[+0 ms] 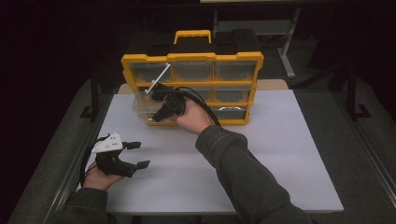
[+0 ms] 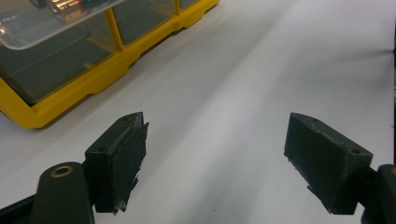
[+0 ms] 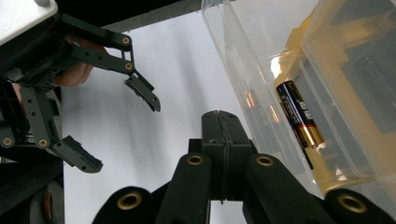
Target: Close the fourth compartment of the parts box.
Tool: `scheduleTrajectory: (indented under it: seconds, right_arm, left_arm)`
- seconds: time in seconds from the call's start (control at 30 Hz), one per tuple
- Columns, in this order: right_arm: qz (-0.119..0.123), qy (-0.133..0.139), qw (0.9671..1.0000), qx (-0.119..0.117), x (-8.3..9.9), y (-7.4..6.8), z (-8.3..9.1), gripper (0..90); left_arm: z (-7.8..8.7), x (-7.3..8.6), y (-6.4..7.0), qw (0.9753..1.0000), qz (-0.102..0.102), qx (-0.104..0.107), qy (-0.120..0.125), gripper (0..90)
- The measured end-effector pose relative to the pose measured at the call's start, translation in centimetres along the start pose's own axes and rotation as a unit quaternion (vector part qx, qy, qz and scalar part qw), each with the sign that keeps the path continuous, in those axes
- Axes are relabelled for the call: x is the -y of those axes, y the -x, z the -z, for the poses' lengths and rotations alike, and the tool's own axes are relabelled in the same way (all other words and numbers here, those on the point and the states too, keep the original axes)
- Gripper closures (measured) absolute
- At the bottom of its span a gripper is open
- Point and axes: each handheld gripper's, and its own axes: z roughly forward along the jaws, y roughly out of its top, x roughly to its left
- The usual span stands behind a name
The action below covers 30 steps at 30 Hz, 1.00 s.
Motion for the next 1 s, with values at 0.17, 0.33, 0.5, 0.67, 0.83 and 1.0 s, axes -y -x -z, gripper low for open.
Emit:
scheduleTrajectory:
  seconds: [0.17,0.33,0.5,0.67,0.83,1.0]
  right_arm:
    - [-0.001,0.0,1.0,-0.001,-0.1,0.1,-0.1,88.9]
    - [-0.001,0.002,1.0,0.003,-0.2,0.2,-0.1,88.9]
    - [-0.003,0.003,1.0,0.004,-0.2,0.4,-0.2,88.9]
    - [-0.005,0.004,0.9999,0.01,-0.4,0.6,-0.2,88.9]
    - [-0.009,0.006,0.9999,0.011,-0.5,0.9,-0.3,88.9]
    - [-0.01,0.004,0.9998,0.014,-0.6,1.1,-0.3,88.9]
  left_arm:
    - [0.0,0.0,0.0,1.0,0.001,0.0,0.0,20.4]
    - [0.0,0.0,0.0,1.0,0.001,0.0,0.0,20.4]
    - [0.0,0.0,0.0,1.0,0.002,-0.001,0.002,20.4]
    - [0.0,0.0,0.0,1.0,0.0,0.0,0.0,20.4]
    - [0.0,0.0,0.0,1.0,0.002,0.0,0.0,20.4]
    - [0.0,0.0,0.0,1.0,0.003,0.001,-0.001,20.4]
